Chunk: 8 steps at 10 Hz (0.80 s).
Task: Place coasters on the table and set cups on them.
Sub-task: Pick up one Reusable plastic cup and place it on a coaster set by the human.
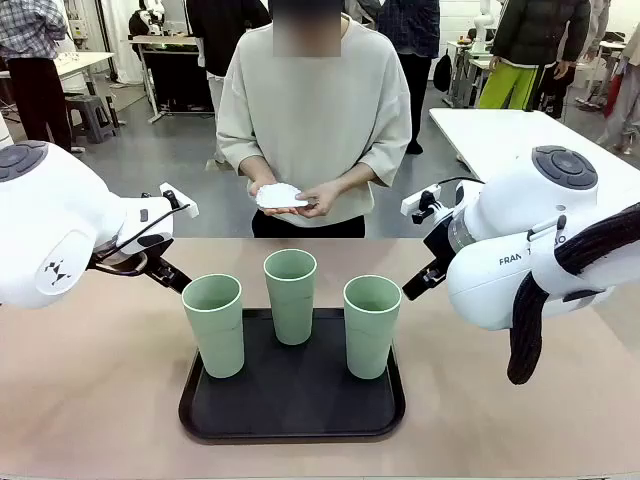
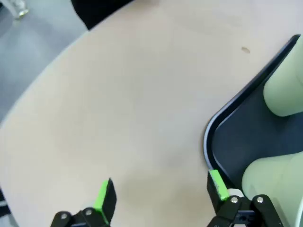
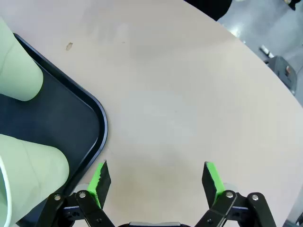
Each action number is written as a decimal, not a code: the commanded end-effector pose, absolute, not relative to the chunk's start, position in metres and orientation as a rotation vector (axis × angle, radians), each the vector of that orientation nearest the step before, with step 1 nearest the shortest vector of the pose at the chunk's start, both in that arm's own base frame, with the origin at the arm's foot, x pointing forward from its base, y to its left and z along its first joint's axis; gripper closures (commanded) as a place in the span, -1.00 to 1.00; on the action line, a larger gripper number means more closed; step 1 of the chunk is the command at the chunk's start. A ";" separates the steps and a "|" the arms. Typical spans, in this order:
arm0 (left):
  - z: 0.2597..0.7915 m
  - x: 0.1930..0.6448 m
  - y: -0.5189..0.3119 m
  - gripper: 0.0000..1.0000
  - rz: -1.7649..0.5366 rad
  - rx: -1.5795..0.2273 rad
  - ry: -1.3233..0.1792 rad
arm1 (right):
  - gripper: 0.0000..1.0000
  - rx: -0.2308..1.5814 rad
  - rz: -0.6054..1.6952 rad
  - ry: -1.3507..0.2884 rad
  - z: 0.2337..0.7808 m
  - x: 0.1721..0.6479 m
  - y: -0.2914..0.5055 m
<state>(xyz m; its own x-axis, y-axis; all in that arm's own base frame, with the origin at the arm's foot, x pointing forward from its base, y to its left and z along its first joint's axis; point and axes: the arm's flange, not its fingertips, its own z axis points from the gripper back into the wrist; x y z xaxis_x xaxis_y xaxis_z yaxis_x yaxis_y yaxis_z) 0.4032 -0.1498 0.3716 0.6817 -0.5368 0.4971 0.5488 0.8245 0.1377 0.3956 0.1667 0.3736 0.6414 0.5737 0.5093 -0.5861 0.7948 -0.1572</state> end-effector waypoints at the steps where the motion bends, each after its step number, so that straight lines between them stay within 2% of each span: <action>1: 0.372 0.403 -0.150 -1.00 -0.609 -0.023 -0.550 | -1.00 0.023 0.661 -0.572 0.374 0.396 0.167; 8: 0.372 0.403 -0.150 -1.00 -0.609 -0.023 -0.550 | -1.00 0.023 0.661 -0.572 0.374 0.396 0.167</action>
<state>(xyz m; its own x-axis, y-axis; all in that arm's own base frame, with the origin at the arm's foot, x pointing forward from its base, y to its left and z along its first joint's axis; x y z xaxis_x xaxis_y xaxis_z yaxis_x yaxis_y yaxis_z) 0.4032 -0.1498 0.3716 0.6817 -0.5368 0.4972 0.5488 0.8245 0.1377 0.3957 0.1667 0.3737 0.6415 0.5736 0.5093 -0.5859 0.7949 -0.1573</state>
